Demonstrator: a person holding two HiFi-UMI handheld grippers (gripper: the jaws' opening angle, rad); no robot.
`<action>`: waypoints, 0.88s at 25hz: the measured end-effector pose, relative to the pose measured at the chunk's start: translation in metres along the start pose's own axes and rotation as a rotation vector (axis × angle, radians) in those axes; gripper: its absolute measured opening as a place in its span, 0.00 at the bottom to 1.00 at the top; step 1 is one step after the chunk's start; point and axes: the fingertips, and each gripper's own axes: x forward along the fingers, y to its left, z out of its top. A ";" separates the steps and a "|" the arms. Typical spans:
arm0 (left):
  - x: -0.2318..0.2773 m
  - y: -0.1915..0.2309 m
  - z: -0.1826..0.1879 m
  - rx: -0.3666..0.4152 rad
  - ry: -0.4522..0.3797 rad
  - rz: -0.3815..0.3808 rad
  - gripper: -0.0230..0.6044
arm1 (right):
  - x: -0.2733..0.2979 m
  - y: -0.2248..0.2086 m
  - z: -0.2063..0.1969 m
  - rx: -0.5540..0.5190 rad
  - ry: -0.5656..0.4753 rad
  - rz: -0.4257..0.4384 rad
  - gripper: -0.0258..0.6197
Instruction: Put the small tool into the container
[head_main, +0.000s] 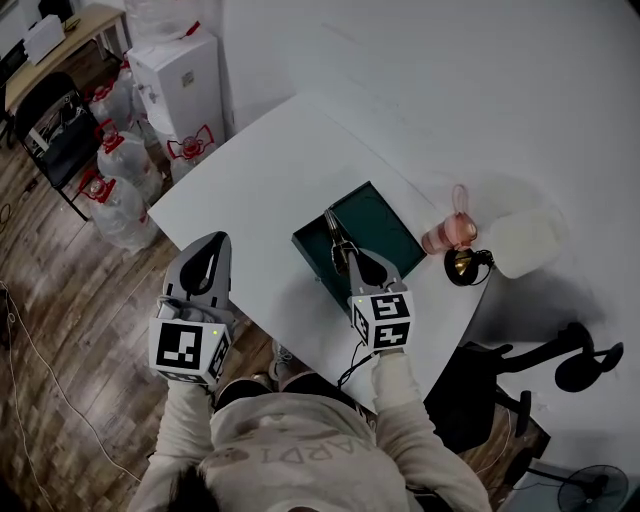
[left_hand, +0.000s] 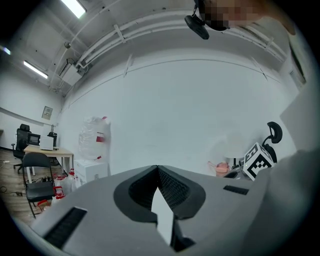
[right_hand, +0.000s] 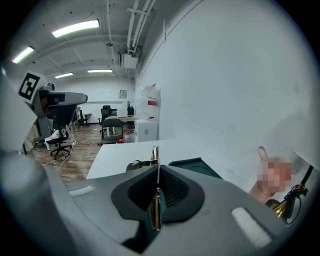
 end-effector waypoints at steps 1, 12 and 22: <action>0.001 0.001 0.001 0.002 0.002 -0.001 0.04 | 0.003 0.000 -0.004 -0.006 0.016 0.000 0.06; 0.004 0.017 -0.007 -0.002 0.026 0.025 0.04 | 0.034 -0.006 -0.047 -0.073 0.193 -0.024 0.06; 0.005 0.025 -0.017 -0.009 0.046 0.051 0.04 | 0.054 -0.012 -0.069 -0.111 0.286 -0.070 0.06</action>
